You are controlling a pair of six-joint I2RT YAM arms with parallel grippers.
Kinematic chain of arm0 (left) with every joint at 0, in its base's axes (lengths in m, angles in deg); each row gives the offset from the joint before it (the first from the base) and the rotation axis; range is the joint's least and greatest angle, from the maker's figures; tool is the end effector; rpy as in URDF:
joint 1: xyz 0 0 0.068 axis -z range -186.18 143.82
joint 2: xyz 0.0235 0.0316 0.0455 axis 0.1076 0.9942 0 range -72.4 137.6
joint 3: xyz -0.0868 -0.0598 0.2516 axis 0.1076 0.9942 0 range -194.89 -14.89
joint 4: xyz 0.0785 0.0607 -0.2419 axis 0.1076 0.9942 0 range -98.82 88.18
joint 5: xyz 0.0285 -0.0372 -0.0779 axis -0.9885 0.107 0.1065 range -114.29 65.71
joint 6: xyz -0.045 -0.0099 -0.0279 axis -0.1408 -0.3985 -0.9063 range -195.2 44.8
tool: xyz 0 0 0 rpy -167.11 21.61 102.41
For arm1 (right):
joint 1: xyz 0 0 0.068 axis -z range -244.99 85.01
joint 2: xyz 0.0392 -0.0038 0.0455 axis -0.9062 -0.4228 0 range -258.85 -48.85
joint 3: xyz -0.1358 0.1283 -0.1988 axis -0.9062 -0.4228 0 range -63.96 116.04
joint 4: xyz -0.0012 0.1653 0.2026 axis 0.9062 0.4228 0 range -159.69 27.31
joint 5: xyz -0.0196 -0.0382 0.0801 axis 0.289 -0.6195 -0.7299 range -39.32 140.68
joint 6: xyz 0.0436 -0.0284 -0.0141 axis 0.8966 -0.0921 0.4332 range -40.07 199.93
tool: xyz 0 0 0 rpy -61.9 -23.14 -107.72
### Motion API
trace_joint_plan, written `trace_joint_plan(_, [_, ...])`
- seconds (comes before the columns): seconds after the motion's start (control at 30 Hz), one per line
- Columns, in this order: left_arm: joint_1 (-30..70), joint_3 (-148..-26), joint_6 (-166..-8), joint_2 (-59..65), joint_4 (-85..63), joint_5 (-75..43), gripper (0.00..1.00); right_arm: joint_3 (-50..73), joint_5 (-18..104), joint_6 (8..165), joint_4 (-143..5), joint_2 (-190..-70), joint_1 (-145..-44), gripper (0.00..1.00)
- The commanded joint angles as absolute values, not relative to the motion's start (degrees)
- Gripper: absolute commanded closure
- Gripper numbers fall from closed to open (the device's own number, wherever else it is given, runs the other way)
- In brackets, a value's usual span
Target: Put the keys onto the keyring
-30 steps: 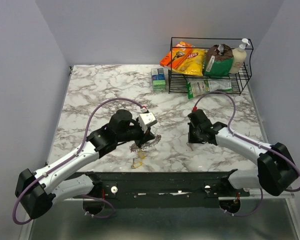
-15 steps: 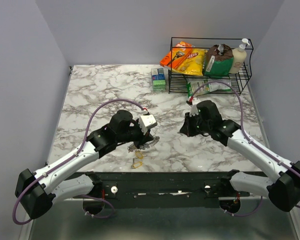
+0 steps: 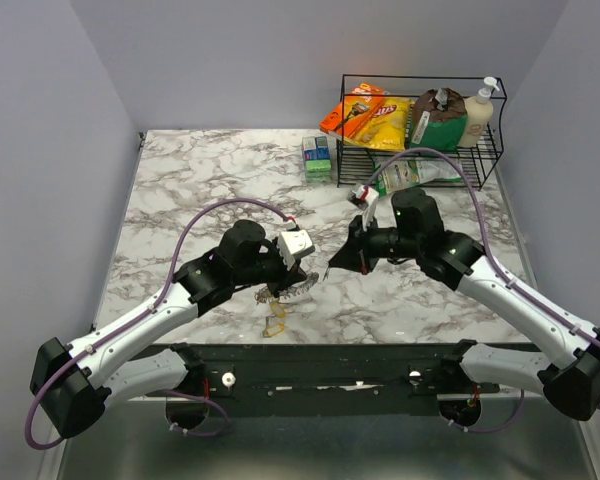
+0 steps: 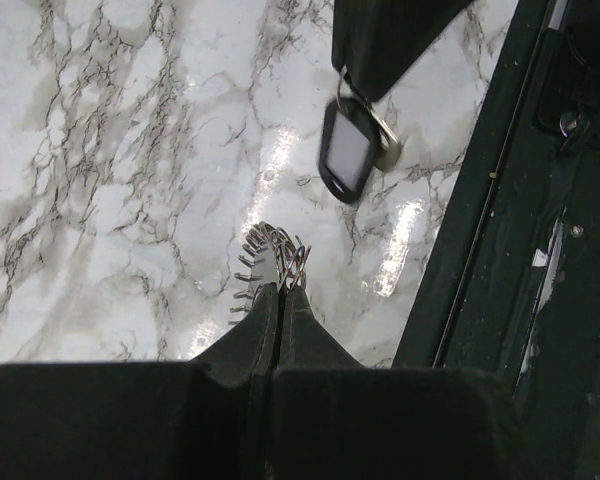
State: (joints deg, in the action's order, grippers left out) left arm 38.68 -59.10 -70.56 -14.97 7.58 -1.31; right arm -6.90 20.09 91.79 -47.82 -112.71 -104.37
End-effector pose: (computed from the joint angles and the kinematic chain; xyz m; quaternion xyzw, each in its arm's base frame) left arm 0.1482 -0.1670 0.2855 0.4456 0.7273 -0.3311 0.4036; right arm 0.1786 0.1700 0.3308 -0.3280 0.7739 0.4173 0.3455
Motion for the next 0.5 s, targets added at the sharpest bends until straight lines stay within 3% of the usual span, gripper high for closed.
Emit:
trace_joint_plan(0.0, [39.0, -60.8, -70.1, -15.6, 7.0, -1.5, 1.0, -4.5, 16.9, 91.4, -49.6, -116.2, -108.7, 1.0])
trace_joint_plan(0.47, [39.0, -61.6, -70.9, -15.2, 7.9, -1.9, 1.0, -3.8, 21.2, 92.6, -51.8, -119.8, -113.7, 1.0])
